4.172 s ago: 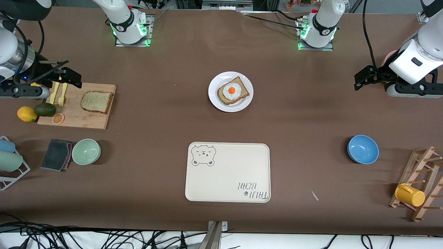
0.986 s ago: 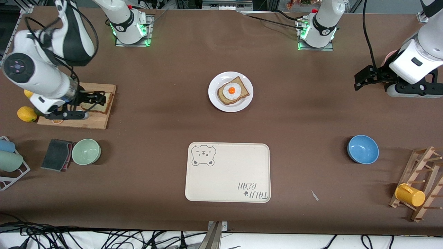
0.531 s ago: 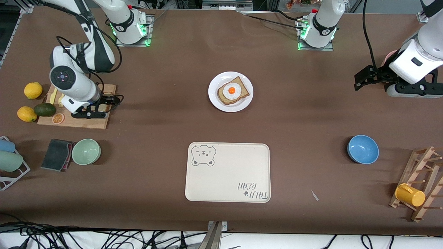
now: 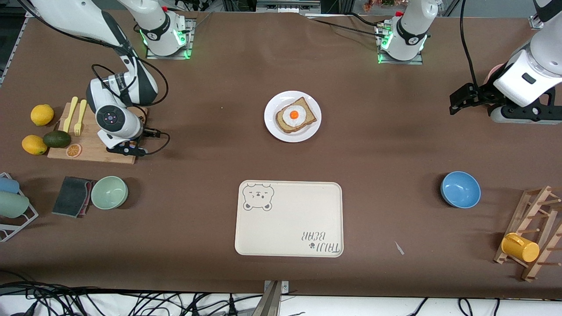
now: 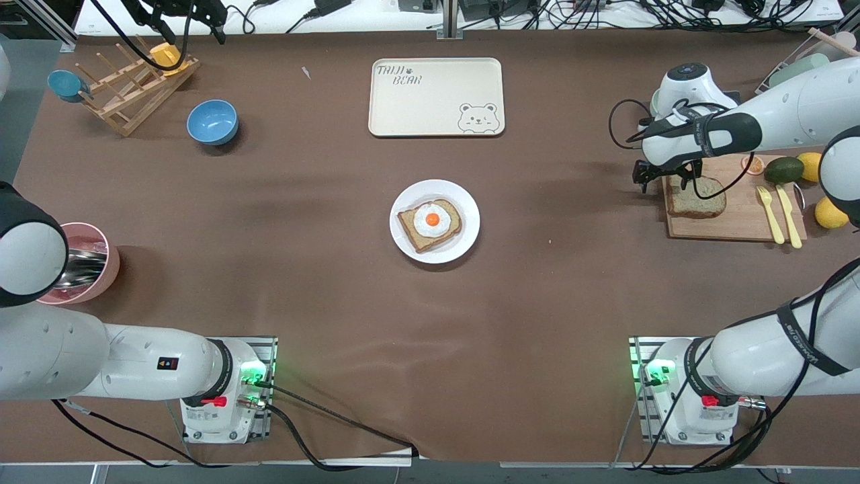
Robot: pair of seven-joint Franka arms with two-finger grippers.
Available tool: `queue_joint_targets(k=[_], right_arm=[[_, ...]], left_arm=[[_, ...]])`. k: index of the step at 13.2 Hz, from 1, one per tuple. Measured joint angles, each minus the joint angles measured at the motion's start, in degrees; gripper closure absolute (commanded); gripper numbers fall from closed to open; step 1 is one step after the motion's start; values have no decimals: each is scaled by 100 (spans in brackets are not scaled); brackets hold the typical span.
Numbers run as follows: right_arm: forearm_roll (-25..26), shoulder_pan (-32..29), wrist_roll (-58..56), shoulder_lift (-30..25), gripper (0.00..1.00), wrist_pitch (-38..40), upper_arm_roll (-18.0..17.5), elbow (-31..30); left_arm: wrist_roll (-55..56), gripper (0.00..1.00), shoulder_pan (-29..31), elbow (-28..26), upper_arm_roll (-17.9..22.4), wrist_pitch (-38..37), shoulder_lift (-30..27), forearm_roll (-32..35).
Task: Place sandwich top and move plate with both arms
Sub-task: 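Reach the right gripper down to the bread slice on the cutting board, then close the right gripper on the bread slice edge and lift it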
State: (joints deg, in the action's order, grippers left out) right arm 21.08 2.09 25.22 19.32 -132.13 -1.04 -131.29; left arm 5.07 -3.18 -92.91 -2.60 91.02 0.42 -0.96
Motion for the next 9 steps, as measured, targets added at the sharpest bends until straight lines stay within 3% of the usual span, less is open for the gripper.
queue_joint_targets(k=[9], right_arm=[[239, -44, 254, -14, 63, 340, 61, 18]], left_arm=[[0, 0, 0, 0, 0, 0, 0, 0]])
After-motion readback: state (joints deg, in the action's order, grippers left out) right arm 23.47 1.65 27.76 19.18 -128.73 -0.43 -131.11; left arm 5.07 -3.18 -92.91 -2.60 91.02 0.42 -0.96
